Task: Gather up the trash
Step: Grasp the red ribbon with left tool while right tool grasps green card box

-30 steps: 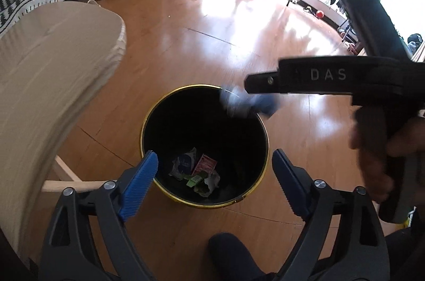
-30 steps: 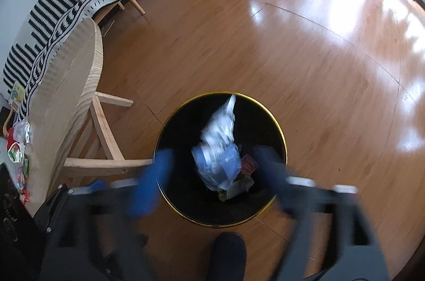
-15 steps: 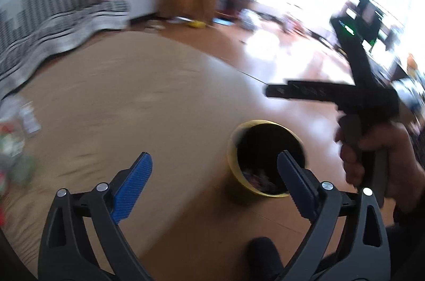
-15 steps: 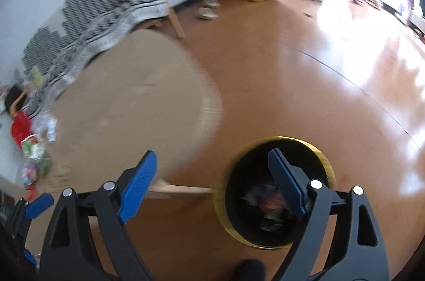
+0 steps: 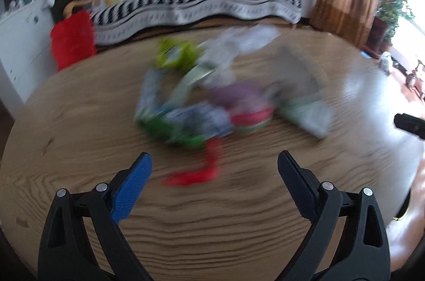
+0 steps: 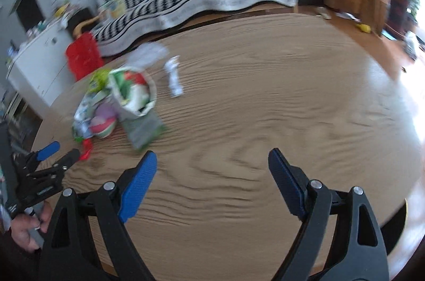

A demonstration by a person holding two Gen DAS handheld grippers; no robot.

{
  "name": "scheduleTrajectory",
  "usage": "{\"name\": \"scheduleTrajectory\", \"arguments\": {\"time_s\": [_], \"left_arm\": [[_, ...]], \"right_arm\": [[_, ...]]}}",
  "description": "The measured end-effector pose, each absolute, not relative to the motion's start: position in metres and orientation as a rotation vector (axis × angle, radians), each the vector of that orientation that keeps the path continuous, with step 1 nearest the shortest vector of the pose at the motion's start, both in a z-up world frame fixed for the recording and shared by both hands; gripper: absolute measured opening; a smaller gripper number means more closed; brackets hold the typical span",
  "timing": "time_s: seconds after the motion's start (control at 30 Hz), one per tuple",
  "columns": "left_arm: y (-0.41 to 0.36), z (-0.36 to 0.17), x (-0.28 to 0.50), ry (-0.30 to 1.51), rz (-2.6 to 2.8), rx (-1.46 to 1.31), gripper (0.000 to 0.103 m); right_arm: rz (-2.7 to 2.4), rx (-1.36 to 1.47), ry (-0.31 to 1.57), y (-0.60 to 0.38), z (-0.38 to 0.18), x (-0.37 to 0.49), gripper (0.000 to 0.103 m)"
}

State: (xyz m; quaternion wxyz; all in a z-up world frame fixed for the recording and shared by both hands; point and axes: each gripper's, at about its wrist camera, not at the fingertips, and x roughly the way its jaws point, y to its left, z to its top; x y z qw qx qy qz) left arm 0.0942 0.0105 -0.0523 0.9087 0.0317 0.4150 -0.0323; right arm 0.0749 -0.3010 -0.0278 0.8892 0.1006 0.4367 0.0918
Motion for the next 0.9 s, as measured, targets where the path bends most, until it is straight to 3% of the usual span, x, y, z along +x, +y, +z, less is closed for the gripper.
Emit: {"name": "scheduleTrajectory", "arguments": {"time_s": [0.33,0.4,0.47,0.5,0.57,0.9], "left_arm": [[0.035,-0.083,0.114,0.928,-0.132,0.06,0.091],[0.033,-0.082,0.117,0.928,-0.123,0.064,0.082],[0.029,-0.081,0.118,0.913,-0.133,0.093,0.061],[0.027,-0.079,0.118,0.904,-0.146,0.104,0.044],[0.026,-0.079,0.117,0.908,-0.137,0.102,0.029],[0.037,-0.055,0.092,0.912,-0.16,0.01,0.027]], "right_arm": [[0.266,0.059,0.947,-0.217,-0.054,0.112,0.083],[0.264,0.024,0.951,-0.206,-0.06,0.118,0.083],[0.256,-0.018,0.948,-0.195,-0.065,0.126,0.086],[0.254,-0.034,0.948,-0.193,-0.068,0.129,0.086],[0.257,-0.054,0.95,-0.189,-0.072,0.134,0.086],[0.281,-0.092,0.934,-0.164,-0.073,0.162,0.092]]}}
